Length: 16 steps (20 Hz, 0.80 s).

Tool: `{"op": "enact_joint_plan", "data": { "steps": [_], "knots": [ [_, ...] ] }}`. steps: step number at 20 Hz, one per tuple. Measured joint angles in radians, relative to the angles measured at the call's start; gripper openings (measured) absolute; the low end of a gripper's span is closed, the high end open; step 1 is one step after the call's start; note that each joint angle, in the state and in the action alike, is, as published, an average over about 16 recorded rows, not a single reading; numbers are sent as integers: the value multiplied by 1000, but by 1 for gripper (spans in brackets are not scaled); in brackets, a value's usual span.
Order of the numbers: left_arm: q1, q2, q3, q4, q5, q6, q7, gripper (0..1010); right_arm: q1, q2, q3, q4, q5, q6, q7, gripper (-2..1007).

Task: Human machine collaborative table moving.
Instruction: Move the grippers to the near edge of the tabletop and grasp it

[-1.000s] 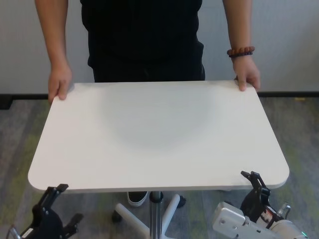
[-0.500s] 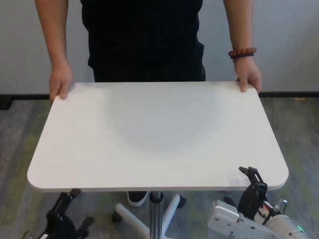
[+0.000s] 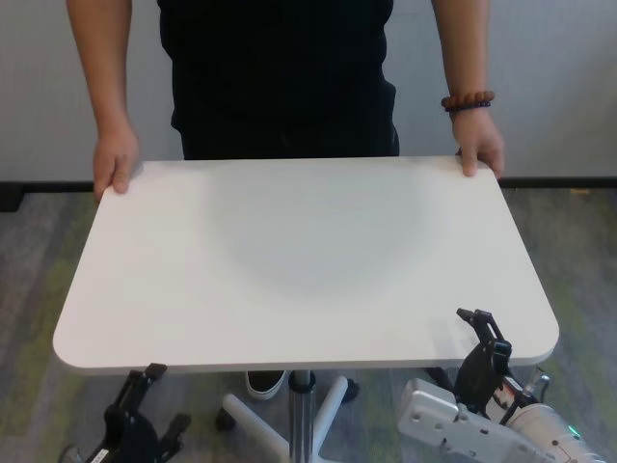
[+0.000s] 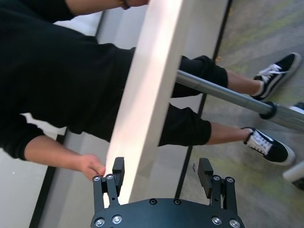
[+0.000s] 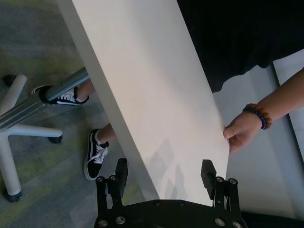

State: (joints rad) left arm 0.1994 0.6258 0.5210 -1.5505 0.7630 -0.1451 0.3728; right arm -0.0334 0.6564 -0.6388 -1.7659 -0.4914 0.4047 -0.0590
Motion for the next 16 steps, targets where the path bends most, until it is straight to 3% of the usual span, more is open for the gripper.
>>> {"op": "enact_joint_plan", "data": {
  "steps": [8, 16],
  "knots": [
    [-47, -57, -11, 68, 18, -24, 22, 1003, 6, -18, 15, 35, -16, -42, 1, 1005],
    [-102, -104, -26, 134, 33, -38, 19, 1003, 6, -34, 31, 57, -27, -62, 15, 1005]
  ]
}}
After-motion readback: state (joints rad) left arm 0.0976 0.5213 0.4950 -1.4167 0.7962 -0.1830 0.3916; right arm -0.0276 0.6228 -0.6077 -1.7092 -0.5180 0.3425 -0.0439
